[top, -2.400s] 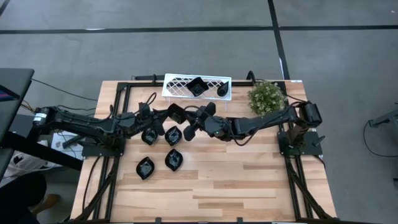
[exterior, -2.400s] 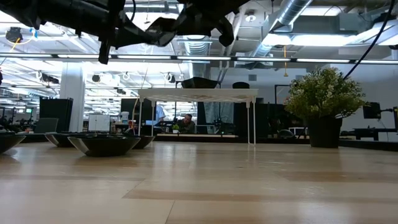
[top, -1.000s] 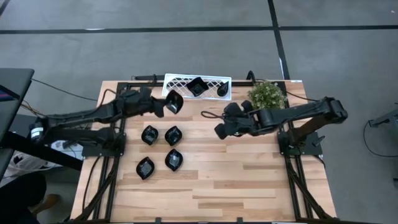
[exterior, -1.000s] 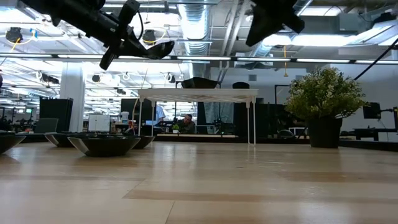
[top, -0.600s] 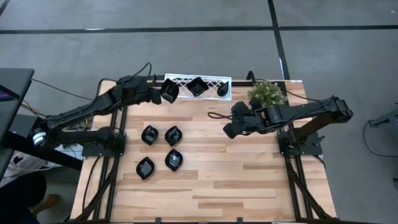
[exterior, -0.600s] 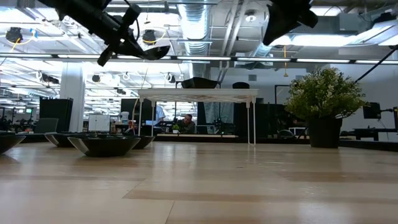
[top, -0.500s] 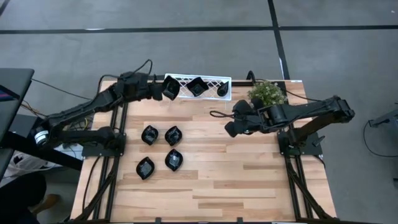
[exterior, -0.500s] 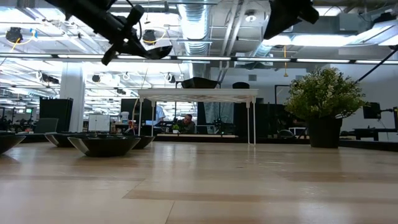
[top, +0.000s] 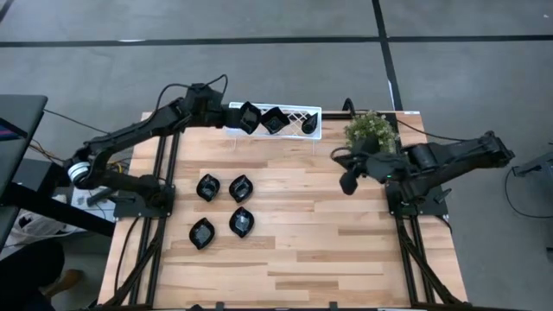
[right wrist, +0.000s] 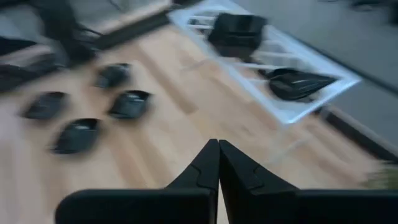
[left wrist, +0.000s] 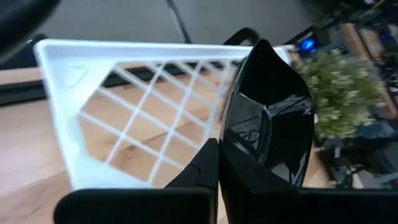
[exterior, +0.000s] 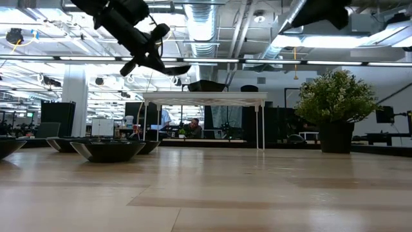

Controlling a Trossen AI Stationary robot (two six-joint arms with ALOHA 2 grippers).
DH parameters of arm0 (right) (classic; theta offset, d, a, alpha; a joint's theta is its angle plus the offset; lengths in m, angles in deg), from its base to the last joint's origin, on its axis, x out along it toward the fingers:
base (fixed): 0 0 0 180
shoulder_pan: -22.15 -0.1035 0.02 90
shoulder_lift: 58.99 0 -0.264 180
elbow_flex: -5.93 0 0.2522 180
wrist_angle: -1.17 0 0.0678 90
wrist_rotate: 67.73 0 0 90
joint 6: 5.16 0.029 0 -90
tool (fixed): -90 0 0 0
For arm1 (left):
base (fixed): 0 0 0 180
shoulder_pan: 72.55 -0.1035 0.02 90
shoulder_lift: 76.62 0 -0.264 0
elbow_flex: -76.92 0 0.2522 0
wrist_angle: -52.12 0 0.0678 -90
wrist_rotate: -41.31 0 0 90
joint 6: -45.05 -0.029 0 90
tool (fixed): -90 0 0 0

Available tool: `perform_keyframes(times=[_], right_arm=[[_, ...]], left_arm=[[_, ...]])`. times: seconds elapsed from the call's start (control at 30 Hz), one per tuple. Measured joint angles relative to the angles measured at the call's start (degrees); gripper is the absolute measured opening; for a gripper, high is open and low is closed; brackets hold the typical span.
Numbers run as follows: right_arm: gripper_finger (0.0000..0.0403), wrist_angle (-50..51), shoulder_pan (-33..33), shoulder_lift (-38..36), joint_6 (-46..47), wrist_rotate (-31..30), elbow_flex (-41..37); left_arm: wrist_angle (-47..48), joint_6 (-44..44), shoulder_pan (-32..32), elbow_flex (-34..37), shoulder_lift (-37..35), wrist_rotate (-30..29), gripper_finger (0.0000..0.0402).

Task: Pick & Place Mini shaped plates
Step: Put the black leaf shaped plate on the shelf

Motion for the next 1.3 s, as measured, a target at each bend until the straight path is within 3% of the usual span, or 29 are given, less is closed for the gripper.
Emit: perform_keyframes(times=[0.33, 0.8, 1.3], right_arm=[[0.0001, -25.97, -1.19, -14.83, -5.96, 8.44, -18.71], [0.0, -33.84, -1.15, -25.75, -5.09, 9.74, -28.77], [0.0009, -34.18, -1.15, -26.92, -3.37, 5.09, -29.99]], left_arm=[[6.44, 1.49, -3.23, -0.5, 0.09, 0.05, 0.0003], [6.28, 1.68, -6.68, -0.5, 1.35, 0.06, 0.0003], [6.03, 2.82, -5.88, -0.5, 1.35, 1.04, 0.0003]])
